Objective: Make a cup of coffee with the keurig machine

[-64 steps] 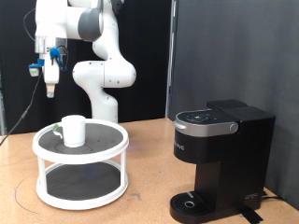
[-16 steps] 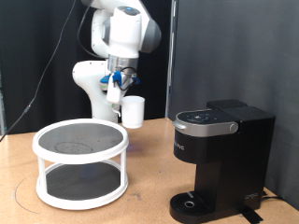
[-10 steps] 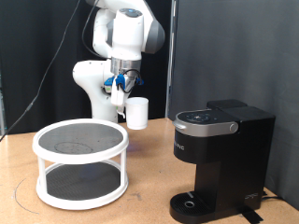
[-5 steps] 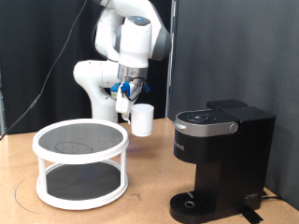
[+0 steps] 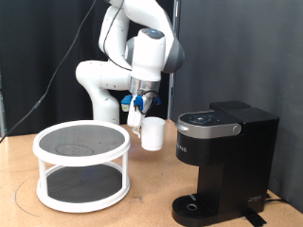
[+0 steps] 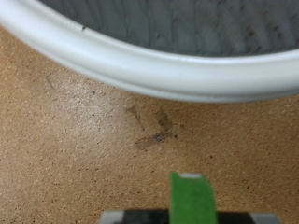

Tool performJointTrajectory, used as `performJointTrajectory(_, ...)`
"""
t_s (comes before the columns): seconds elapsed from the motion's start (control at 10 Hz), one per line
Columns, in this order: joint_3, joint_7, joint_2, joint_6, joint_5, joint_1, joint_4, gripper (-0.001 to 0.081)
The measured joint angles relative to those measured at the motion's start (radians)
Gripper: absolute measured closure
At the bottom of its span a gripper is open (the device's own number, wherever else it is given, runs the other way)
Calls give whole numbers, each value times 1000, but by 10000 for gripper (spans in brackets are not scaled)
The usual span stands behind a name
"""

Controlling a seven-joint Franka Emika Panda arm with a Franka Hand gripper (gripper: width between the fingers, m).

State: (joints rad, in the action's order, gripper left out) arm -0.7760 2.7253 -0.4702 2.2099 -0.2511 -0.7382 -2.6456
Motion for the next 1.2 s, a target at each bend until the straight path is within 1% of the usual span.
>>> performJointTrajectory(0.2, -121, 0, 19, 34, -20, -106, 18, 799)
performJointTrajectory(0.4, -242, 0, 22, 75, -48, -213, 25, 799)
performJointTrajectory(0.7, -439, -6, 11, 165, -140, -382, 24, 799)
performJointTrajectory(0.8, -496, -10, 0, 185, -182, -430, 24, 799)
performJointTrajectory(0.9, -545, -15, -17, 199, -231, -470, 25, 799)
performJointTrajectory(1.0, -584, -18, -41, 205, -285, -499, 25, 799)
performJointTrajectory(1.2, -640, -35, -89, 202, -366, -533, 27, 799)
